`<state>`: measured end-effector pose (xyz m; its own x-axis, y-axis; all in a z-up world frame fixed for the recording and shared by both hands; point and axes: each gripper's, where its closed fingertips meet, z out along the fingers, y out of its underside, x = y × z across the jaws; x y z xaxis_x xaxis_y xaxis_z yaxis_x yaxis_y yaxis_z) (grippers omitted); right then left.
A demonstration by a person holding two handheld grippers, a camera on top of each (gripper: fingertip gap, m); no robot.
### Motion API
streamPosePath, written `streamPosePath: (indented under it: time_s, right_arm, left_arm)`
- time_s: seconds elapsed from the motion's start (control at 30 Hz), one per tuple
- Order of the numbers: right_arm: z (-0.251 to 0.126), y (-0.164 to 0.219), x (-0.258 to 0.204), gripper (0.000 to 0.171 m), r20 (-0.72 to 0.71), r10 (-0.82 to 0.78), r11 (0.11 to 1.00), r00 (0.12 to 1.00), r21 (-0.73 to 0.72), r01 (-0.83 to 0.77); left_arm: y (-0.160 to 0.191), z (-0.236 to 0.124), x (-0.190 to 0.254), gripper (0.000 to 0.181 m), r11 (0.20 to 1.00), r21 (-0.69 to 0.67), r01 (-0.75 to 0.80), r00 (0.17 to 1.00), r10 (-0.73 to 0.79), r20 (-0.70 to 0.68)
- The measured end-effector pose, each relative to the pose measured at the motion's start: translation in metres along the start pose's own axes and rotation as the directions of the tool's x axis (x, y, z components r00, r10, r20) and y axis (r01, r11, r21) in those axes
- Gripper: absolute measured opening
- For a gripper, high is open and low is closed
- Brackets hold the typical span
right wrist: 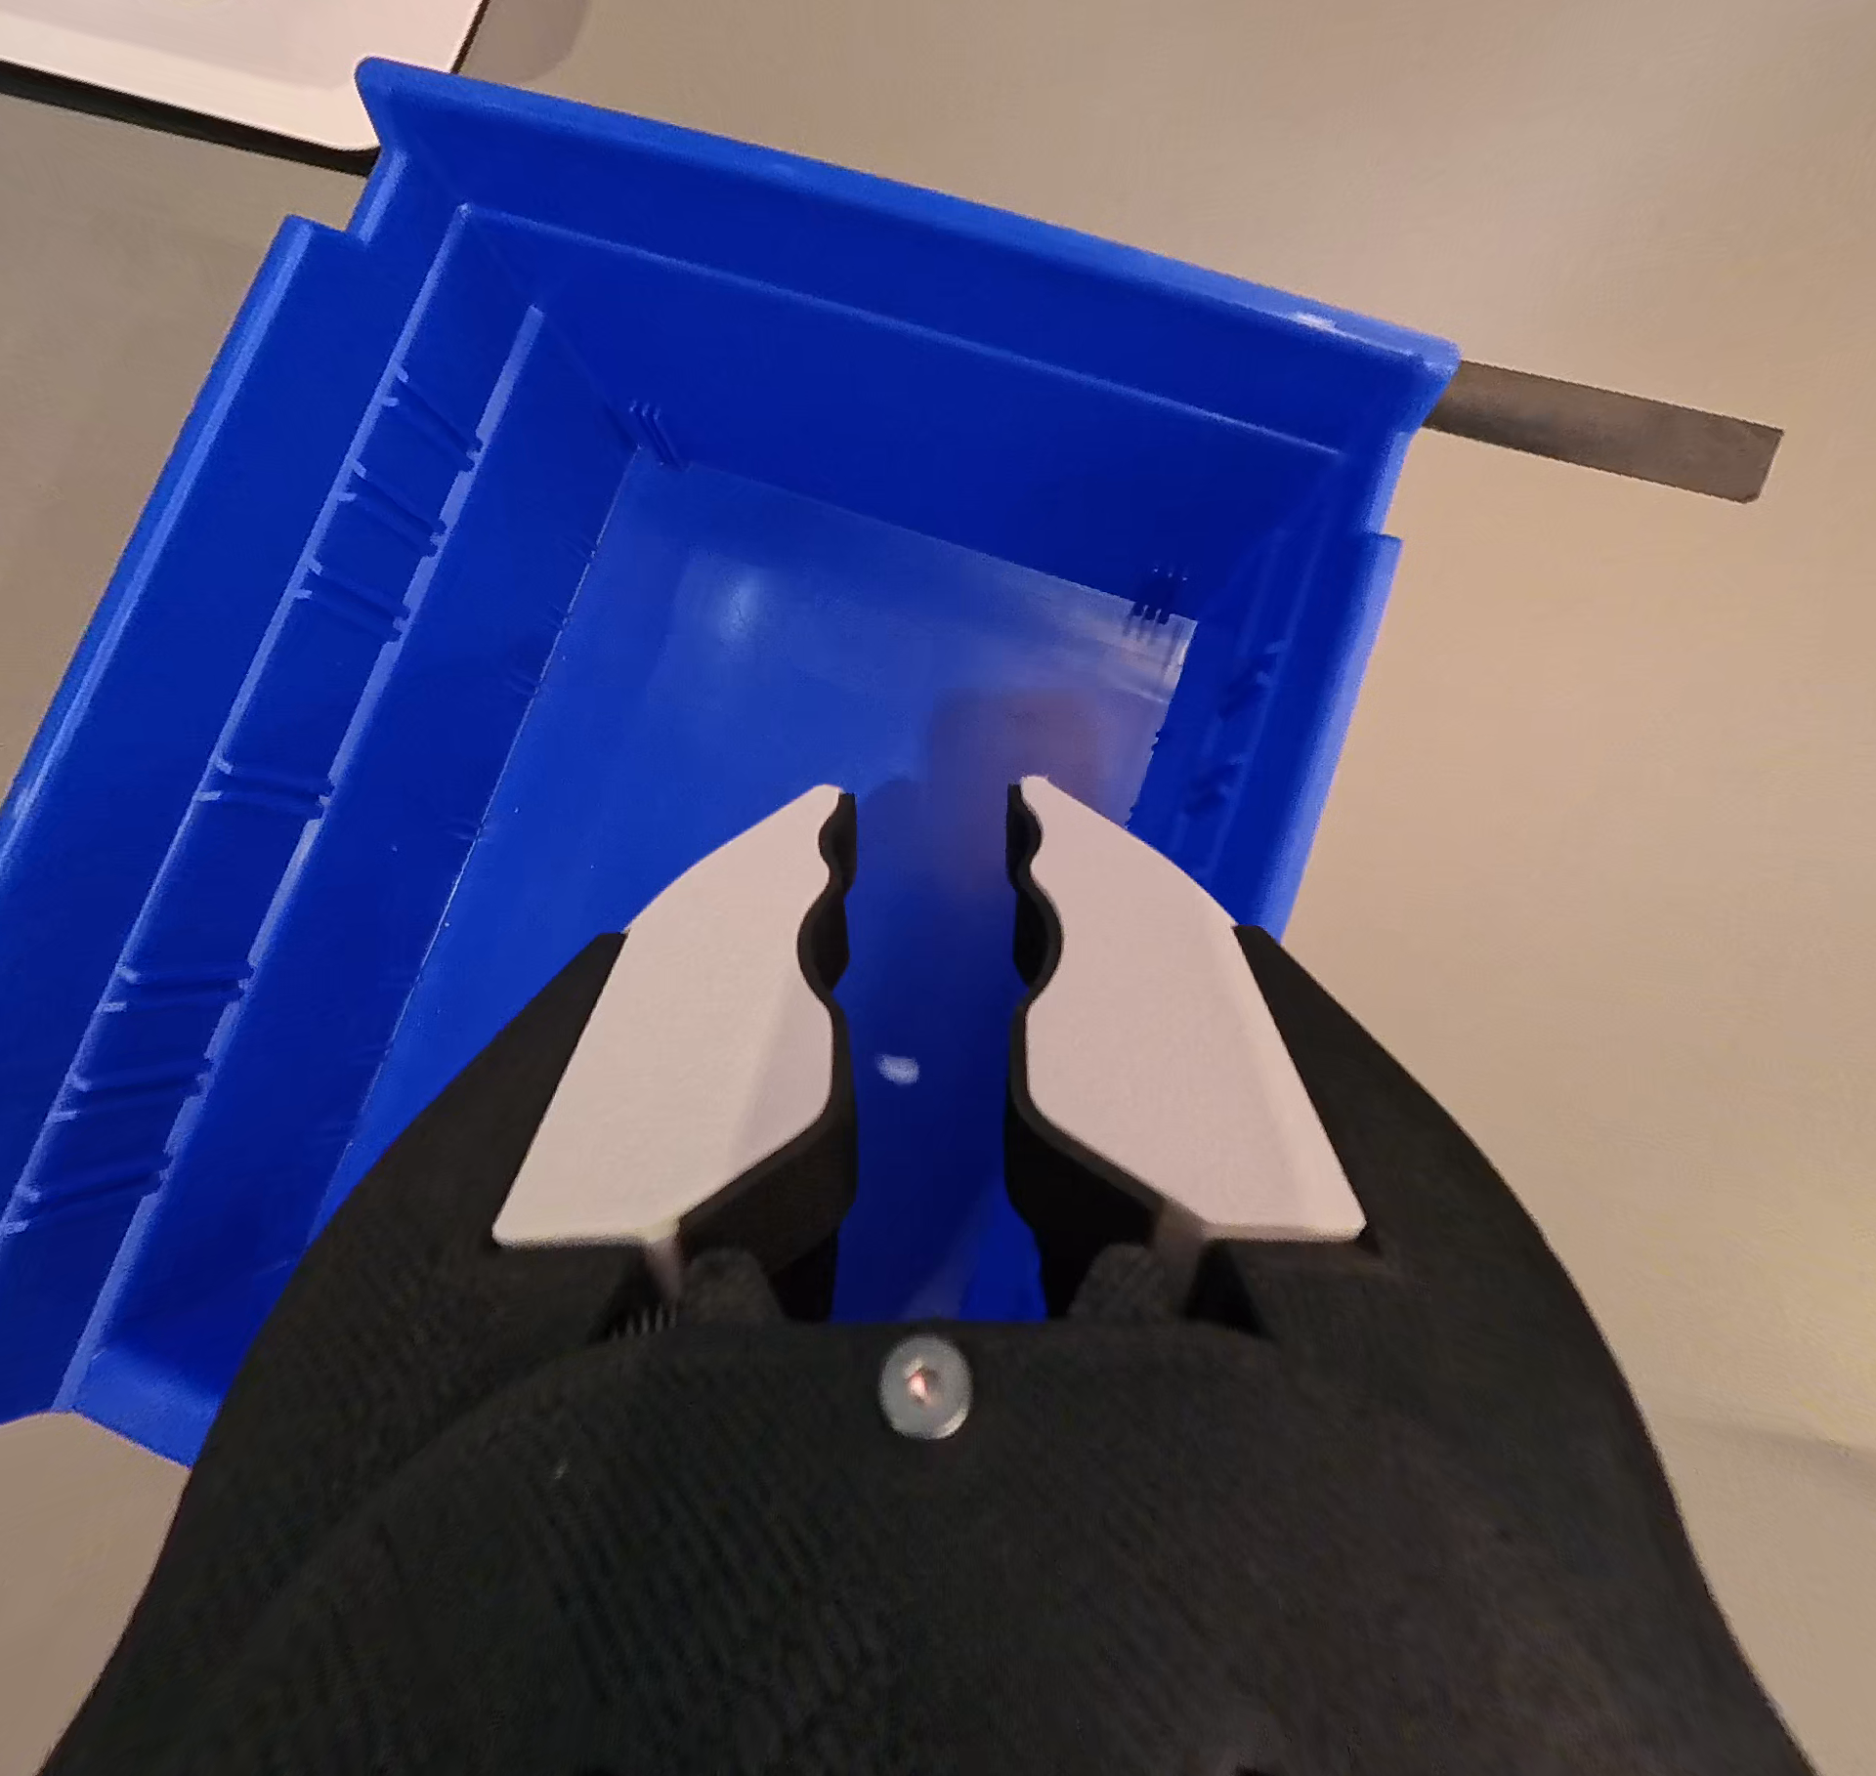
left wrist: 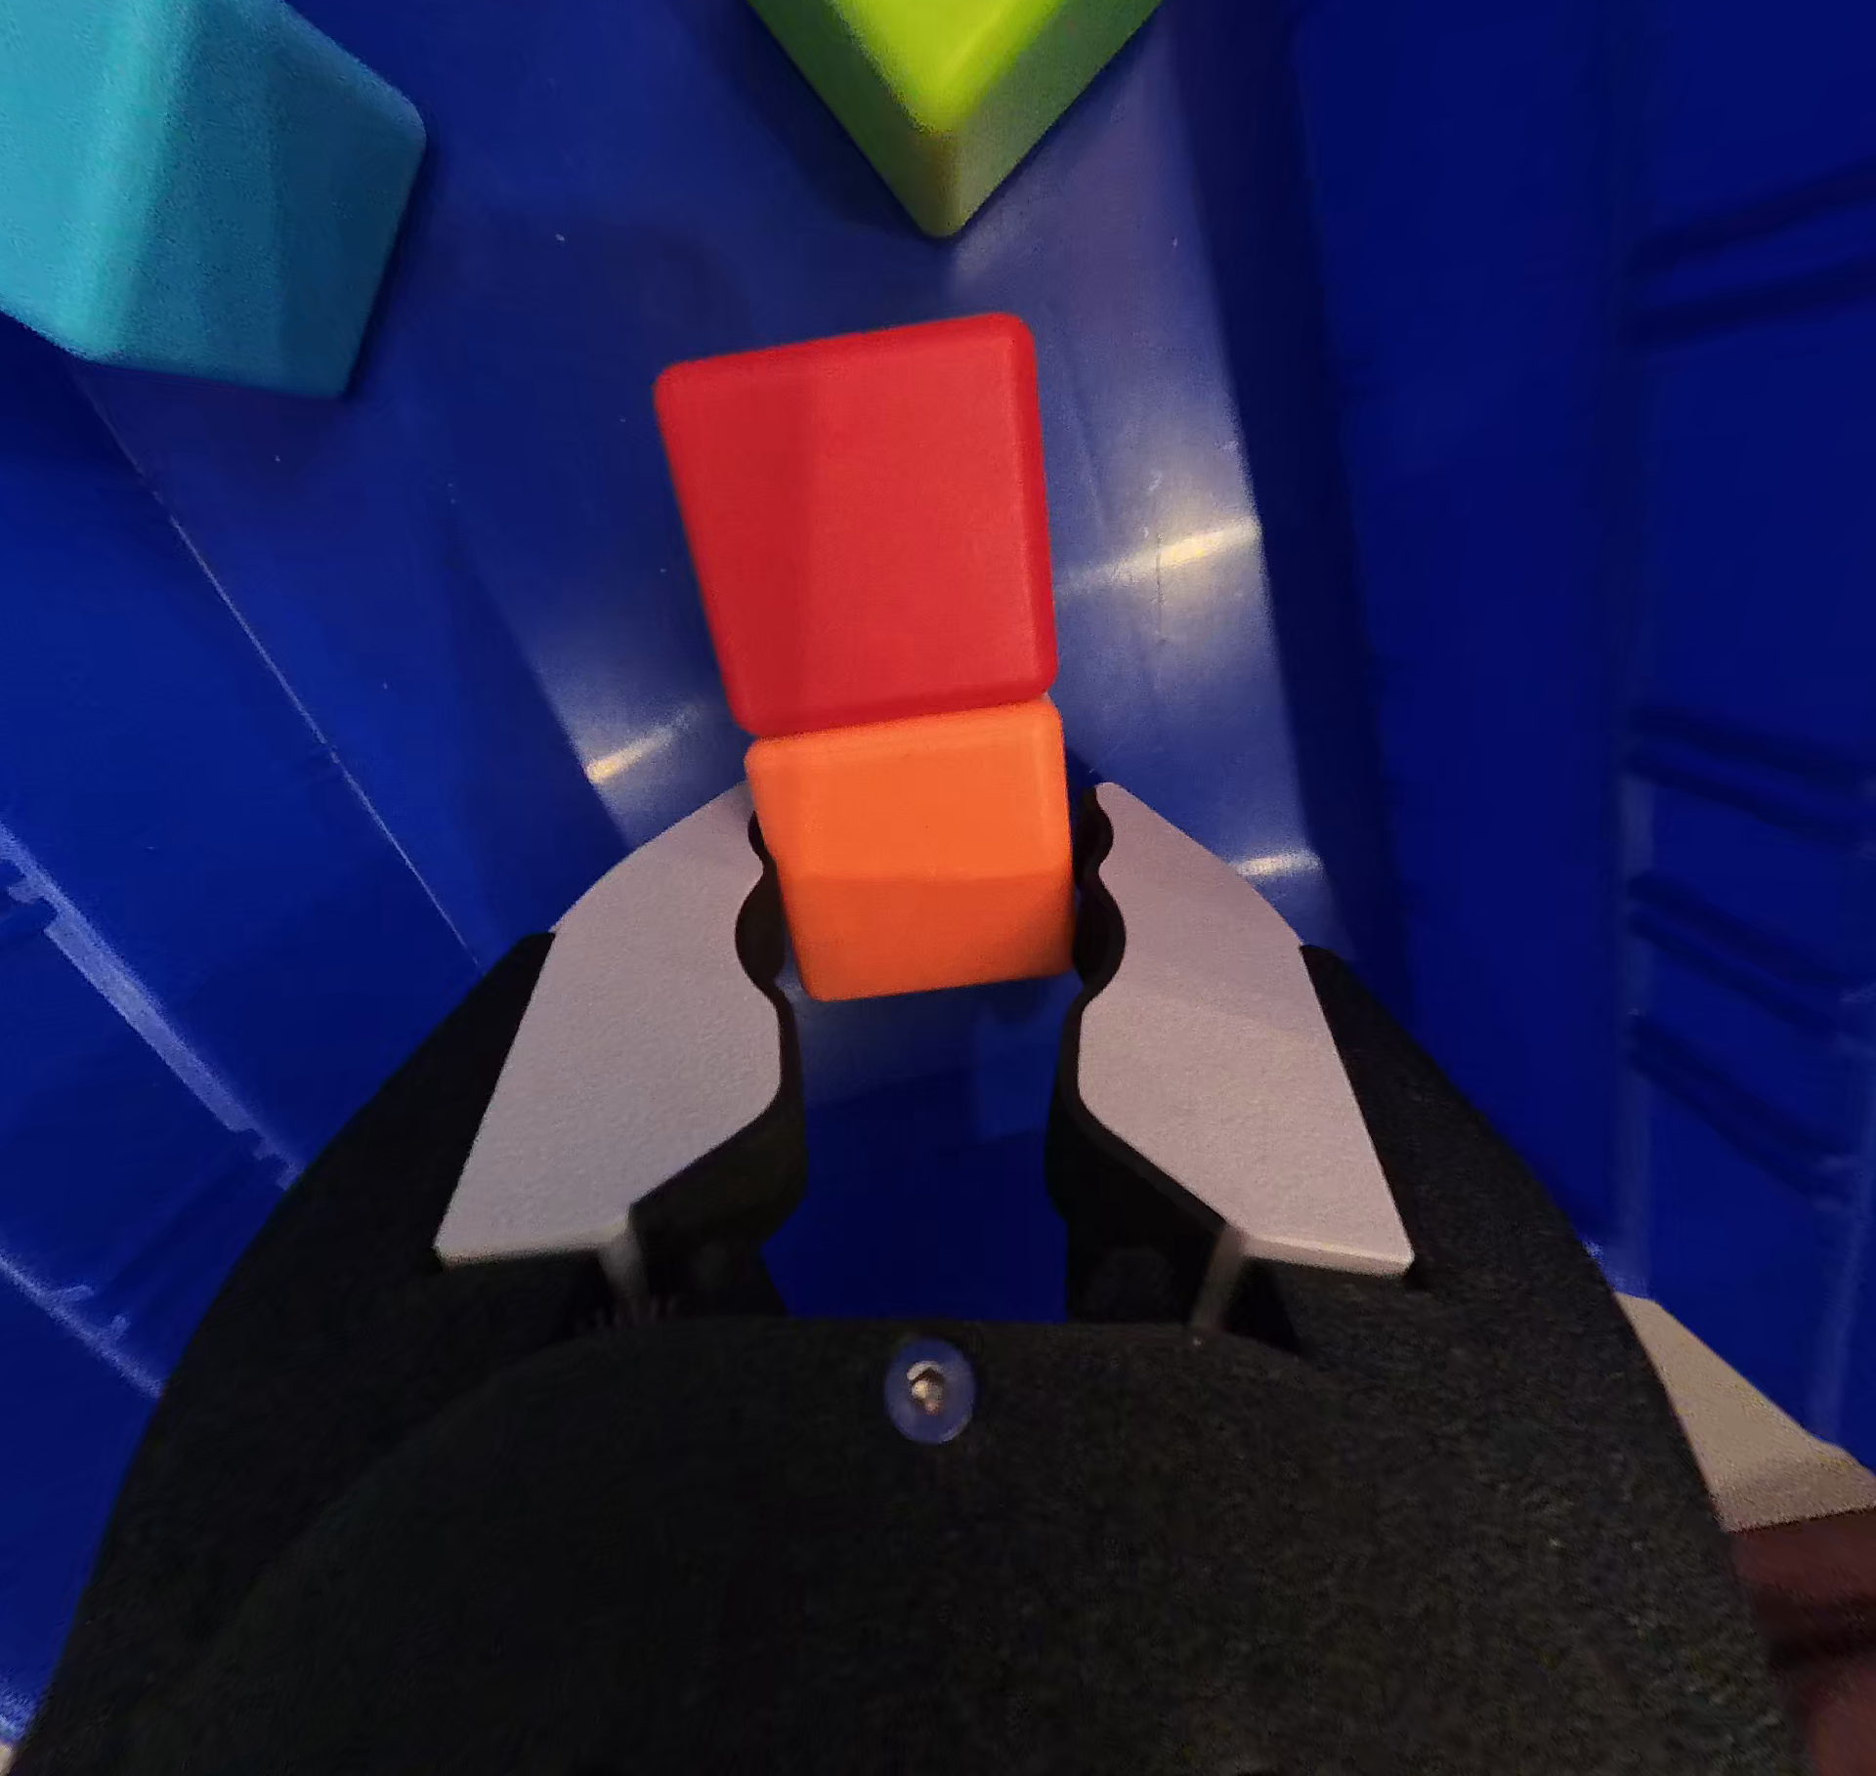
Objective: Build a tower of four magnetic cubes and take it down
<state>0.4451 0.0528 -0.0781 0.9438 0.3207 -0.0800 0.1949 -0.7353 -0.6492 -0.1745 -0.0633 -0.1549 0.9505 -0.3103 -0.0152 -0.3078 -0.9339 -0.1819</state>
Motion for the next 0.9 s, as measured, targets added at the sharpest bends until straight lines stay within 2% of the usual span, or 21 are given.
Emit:
streamPosePath:
  time_s: [0.13,0.37,0.53,0.67,0.77,0.83,0.9]
  right_arm:
    - [0.003,0.002,-0.003,0.030,0.002,-0.008,1.000,1.000,-0.017,0.008]
    - [0.007,0.003,-0.010,0.030,0.005,-0.029,0.999,1.000,-0.038,0.029]
    - [0.010,0.000,-0.017,0.031,0.013,-0.043,0.998,0.999,-0.042,0.044]
    - [0.013,-0.006,-0.031,0.031,0.035,-0.070,0.997,0.997,-0.035,0.071]
    - [0.015,-0.009,-0.042,0.030,0.044,-0.102,0.994,0.994,-0.040,0.104]
    - [0.017,-0.010,-0.045,0.031,0.046,-0.115,0.992,0.992,-0.047,0.117]
    - [0.017,-0.009,-0.046,0.031,0.049,-0.117,0.992,0.992,-0.048,0.119]
  left_arm:
    - [0.000,0.001,-0.004,0.061,1.000,0.009,-0.019,1.000,0.019,0.018]
    - [0.001,0.000,-0.007,0.055,0.998,0.008,-0.060,0.998,0.060,0.009]
    - [-0.011,-0.023,-0.010,0.053,0.990,0.133,-0.043,0.999,0.047,-0.025]
    - [-0.018,-0.049,-0.009,0.049,0.966,0.240,-0.092,0.995,0.097,-0.011]
    - [-0.015,-0.055,-0.004,0.049,0.962,0.240,-0.133,0.991,0.137,-0.003]
    - [-0.003,-0.048,-0.002,0.048,0.972,0.157,-0.176,0.984,0.179,-0.005]
    - [-0.002,-0.048,-0.002,0.049,0.965,0.148,-0.215,0.977,0.215,0.018]
